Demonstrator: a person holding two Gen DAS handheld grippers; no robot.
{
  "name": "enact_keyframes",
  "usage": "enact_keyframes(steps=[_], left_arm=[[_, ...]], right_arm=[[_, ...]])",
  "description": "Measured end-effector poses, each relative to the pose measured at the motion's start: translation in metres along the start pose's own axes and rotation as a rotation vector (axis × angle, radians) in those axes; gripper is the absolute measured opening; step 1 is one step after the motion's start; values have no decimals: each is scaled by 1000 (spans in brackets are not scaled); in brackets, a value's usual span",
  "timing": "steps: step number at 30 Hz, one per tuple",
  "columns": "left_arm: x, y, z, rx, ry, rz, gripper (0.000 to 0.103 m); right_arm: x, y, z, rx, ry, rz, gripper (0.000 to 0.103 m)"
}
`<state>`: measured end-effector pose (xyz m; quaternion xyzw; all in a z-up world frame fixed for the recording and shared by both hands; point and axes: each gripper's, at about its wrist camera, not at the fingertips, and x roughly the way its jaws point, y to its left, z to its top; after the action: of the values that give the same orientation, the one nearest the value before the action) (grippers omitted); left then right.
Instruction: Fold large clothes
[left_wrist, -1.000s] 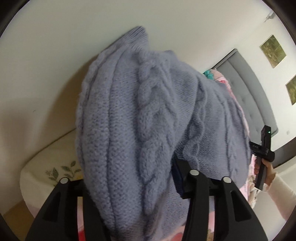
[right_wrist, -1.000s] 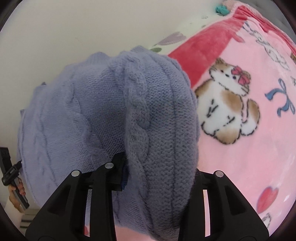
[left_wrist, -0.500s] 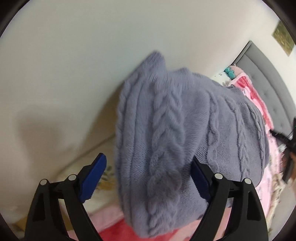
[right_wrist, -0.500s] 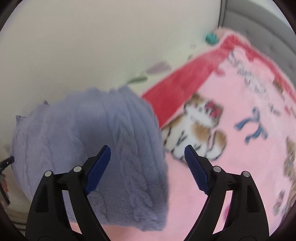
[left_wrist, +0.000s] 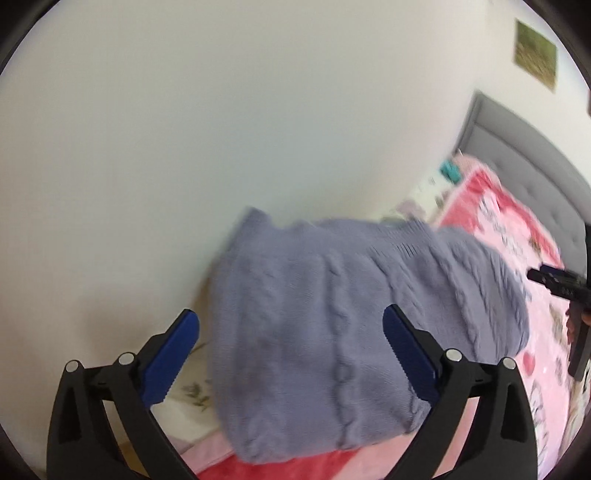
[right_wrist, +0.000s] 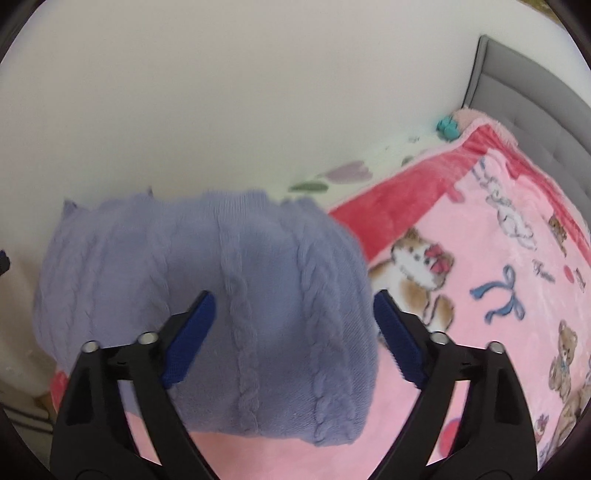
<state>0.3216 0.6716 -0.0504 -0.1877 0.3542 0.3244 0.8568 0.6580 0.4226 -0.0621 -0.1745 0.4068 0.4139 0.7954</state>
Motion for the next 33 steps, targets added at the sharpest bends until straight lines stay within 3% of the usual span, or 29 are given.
enact_keyframes(steps=[2,5,7,9,11,15,19,24,27,28,33], left_arm=[[20,-14,-8,26,35,13,98],[44,-15,-25,12,75,42,98],[62,-1,-33,-58,139,49,98],[80,18,-45,-156,202,0,98],[89,27,-54,-204,221,-30,98],[105,18,-63,-126,206,16,99],[124,22,-67,-174,207,14,99],[110,16,-62,-117,169,39,99],[80,6,-61,-69,95,83,99],[69,3,-62,-57,71,93,99],[-1,-31,-59,41,-31,162,98]], right_arm=[[16,2,-10,1,54,8,65],[42,-2,-25,6,127,-10,62],[56,-10,-34,30,161,-29,62],[66,-16,-40,51,188,-24,62],[75,-18,-45,58,213,-17,64],[93,-25,-50,127,285,-12,75],[102,-29,-54,158,289,3,82],[73,-22,-47,142,202,-13,80],[26,-13,-44,158,59,-2,84],[9,-8,-45,165,7,-2,93],[-75,19,-50,211,-182,-28,95]])
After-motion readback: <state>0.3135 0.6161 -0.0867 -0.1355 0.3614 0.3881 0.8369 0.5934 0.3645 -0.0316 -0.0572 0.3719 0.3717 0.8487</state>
